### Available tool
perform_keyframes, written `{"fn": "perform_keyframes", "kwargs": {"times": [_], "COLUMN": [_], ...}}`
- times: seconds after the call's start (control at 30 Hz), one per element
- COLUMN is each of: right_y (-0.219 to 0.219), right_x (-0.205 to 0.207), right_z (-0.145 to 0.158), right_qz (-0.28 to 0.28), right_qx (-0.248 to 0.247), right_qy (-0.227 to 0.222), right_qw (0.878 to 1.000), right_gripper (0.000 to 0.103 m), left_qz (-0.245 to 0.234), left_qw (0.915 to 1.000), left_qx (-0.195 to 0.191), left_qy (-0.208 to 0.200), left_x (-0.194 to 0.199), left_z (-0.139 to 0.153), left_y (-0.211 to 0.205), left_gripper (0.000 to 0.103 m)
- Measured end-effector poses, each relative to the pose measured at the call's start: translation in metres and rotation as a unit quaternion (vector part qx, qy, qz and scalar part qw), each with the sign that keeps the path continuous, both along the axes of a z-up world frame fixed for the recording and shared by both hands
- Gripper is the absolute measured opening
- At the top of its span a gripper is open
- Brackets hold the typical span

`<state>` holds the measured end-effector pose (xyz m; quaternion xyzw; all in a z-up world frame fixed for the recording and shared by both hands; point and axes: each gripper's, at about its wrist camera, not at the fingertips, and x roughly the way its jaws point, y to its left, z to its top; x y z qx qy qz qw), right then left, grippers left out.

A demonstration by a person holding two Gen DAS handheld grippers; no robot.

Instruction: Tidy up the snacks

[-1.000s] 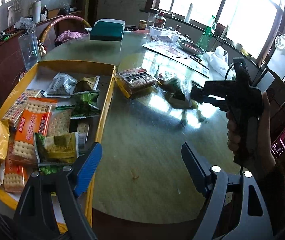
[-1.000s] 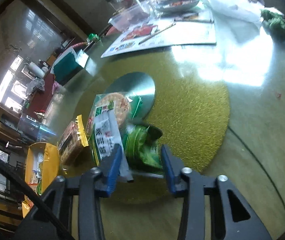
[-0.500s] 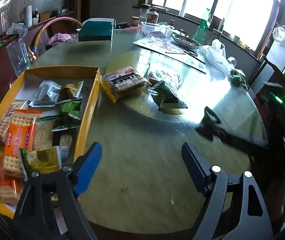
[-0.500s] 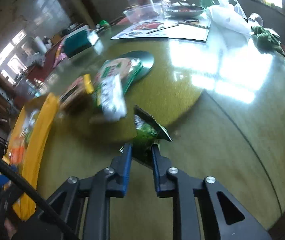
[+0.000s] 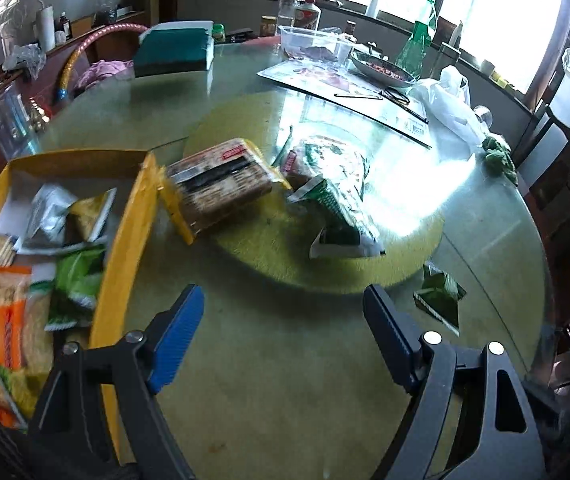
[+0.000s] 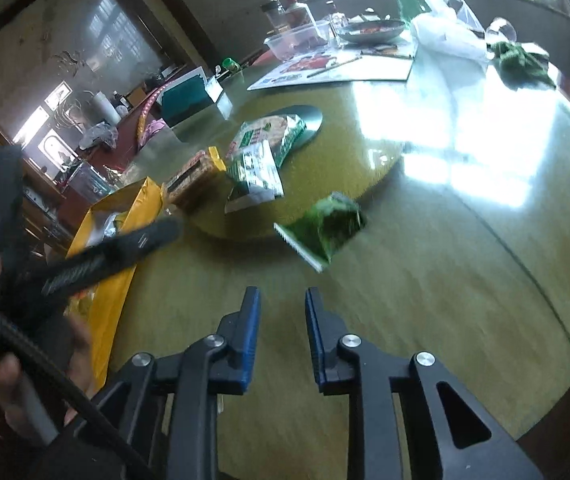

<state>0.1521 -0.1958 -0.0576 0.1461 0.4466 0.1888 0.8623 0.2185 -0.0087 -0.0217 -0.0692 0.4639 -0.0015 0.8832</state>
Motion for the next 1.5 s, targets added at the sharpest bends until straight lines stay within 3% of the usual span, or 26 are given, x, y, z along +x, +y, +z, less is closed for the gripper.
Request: {"fn": "perform_keyframes", "kwargs": {"times": [0.07, 0.13, 0.4, 0.47, 0.53, 0.57, 0.6, 0.77, 0.87, 1.03, 1.23, 1.5], "right_y": [-0.005, -0.010, -0.022, -0.021, -0.021, -0.021, -0.021, -0.022, -0.025, -0.031, -0.031, -0.010], "right_x": [-0.005, -0.007, -0.002, -0.001, 0.000, 0.001, 0.002, 0.009, 0.017, 0.036, 0.053, 0.065], "right_z": [-0.004, -0.008, -0.015, -0.015, -0.016, -0.016, -0.017, -0.019, -0.018, -0.024, -0.024, -0.016], "right_qz": [-0.005, -0.016, -0.031, -0.028, -0.032, -0.031, -0.030, -0.033, -0.046, -0.071, -0.080, -0.107], "right_qx": [0.004, 0.008, 0.028, 0.029, 0.030, 0.032, 0.034, 0.044, 0.057, 0.093, 0.114, 0.046], "right_qy": [0.001, 0.005, 0.020, 0.019, 0.022, 0.023, 0.023, 0.030, 0.036, 0.067, 0.085, 0.082], "right_qw": [1.000, 1.000, 0.999, 0.999, 0.999, 0.999, 0.999, 0.998, 0.997, 0.991, 0.987, 0.990], "right_gripper": [0.044, 0.054, 0.054, 0.054, 0.054, 0.054, 0.054, 0.054, 0.055, 0.057, 0.057, 0.054], "left_qz": [0.003, 0.007, 0.013, 0.013, 0.004, 0.001, 0.000, -0.005, -0.009, -0.034, -0.037, -0.033], "left_qw": [1.0000, 1.0000, 0.9998, 0.9995, 0.9984, 0.9987, 0.9988, 0.9975, 0.9973, 0.9983, 0.9980, 0.9986], "left_qx": [-0.005, -0.001, 0.010, 0.025, 0.046, 0.039, 0.035, 0.050, 0.043, 0.027, 0.017, 0.010], "left_qy": [-0.001, -0.004, 0.006, 0.013, 0.032, 0.034, 0.035, 0.049, 0.059, 0.040, 0.048, 0.041], "left_x": [0.012, 0.022, 0.070, 0.078, 0.081, 0.079, 0.078, 0.045, 0.012, -0.054, -0.091, -0.109], "left_z": [-0.002, -0.002, -0.013, -0.020, -0.029, -0.032, -0.033, -0.029, -0.030, -0.032, -0.030, -0.030], "left_y": [-0.004, -0.009, -0.031, -0.038, -0.041, -0.039, -0.037, -0.022, -0.013, 0.001, 0.017, 0.023], "left_gripper": [0.082, 0.082, 0.082, 0.073, 0.056, 0.052, 0.042, 0.036, 0.036, 0.036, 0.036, 0.036]}}
